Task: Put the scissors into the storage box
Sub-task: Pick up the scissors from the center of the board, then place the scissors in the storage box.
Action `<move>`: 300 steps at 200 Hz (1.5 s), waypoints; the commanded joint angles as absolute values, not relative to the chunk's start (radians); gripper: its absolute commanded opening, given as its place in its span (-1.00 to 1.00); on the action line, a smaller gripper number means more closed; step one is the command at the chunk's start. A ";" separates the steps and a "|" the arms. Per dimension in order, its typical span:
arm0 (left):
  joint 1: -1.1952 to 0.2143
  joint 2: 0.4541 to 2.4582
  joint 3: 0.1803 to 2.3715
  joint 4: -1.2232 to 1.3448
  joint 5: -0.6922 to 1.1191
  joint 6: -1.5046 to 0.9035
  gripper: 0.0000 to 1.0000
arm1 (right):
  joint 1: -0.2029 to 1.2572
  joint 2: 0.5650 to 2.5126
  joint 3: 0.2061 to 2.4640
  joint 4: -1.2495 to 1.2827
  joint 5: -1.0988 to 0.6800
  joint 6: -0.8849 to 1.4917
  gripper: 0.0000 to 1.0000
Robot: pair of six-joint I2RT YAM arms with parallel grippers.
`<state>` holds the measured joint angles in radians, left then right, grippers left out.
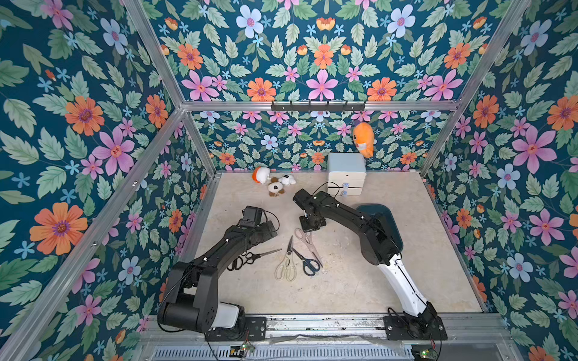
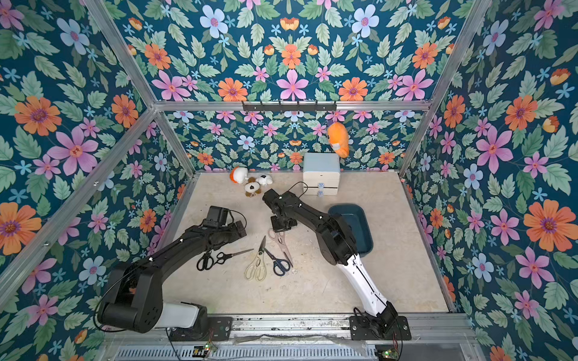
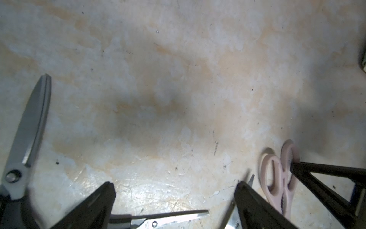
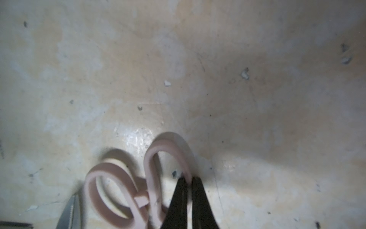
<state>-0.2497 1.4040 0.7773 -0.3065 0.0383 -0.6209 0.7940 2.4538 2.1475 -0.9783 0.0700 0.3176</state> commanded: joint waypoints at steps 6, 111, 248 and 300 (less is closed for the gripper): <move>-0.250 1.417 0.791 -0.284 0.054 -0.618 0.99 | 0.783 2.406 2.148 -1.028 0.157 0.279 -1.00; -0.273 1.527 0.871 -0.246 0.114 -0.629 0.97 | 0.701 2.092 1.890 -0.968 0.163 0.324 -1.00; -0.383 1.627 0.948 -0.230 0.105 -0.675 0.96 | 0.320 1.623 1.381 -0.876 0.163 0.310 -1.00; -0.391 1.620 0.953 -0.239 0.089 -0.679 0.96 | 0.220 1.649 1.364 -0.839 0.151 0.316 -1.00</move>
<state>-0.3882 1.6272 0.9501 -0.2329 0.1055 -0.6743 0.2379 1.6291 1.3567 -0.8730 0.1577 0.3187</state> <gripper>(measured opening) 0.980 0.073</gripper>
